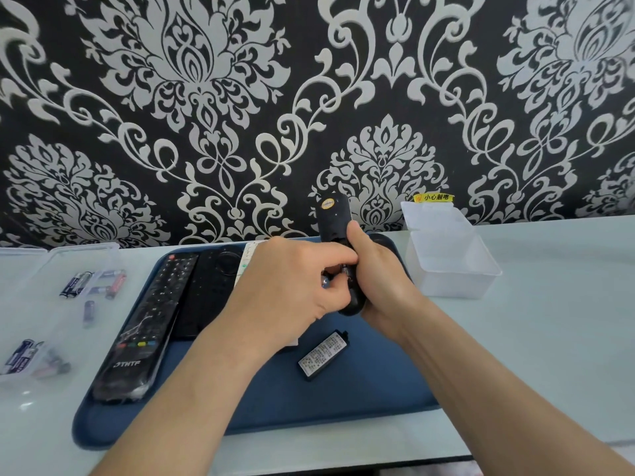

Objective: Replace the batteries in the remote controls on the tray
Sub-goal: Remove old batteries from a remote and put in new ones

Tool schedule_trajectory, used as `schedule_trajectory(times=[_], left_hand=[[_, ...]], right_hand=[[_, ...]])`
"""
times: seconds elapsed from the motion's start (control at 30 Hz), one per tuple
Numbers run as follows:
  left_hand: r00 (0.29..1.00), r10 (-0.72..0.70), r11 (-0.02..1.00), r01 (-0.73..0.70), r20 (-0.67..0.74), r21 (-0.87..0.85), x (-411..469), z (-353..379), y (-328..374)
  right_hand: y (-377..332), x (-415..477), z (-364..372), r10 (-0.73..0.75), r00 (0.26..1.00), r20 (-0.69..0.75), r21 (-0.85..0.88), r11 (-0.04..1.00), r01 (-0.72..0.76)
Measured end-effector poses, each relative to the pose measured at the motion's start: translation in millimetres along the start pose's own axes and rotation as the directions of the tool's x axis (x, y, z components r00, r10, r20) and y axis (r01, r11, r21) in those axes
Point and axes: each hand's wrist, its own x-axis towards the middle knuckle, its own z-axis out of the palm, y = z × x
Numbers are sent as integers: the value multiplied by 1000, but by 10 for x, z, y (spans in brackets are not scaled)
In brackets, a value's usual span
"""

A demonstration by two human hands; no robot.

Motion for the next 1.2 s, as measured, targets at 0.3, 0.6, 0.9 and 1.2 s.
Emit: schedule_trajectory(times=[0.3,0.6,0.9,1.2], left_hand=[[899,-433,704,385,69,-597,13,127,265],[684,-400,-231,569,610,-789,480,395,473],[836,-444,767,541,321,-346,1126,1010,701],[883,-452,655,423,124,-626,1092,948,683]], right_hand=[[-35,-205,-74,45,989,-138,86,996,-33],[-354,-280,-613,-164,965,-204,-90,985,148],[-634,-160,-1348,-57,882,-467,212,962,174],[-554,-42,-1281,11,956,-292,500,854,143]])
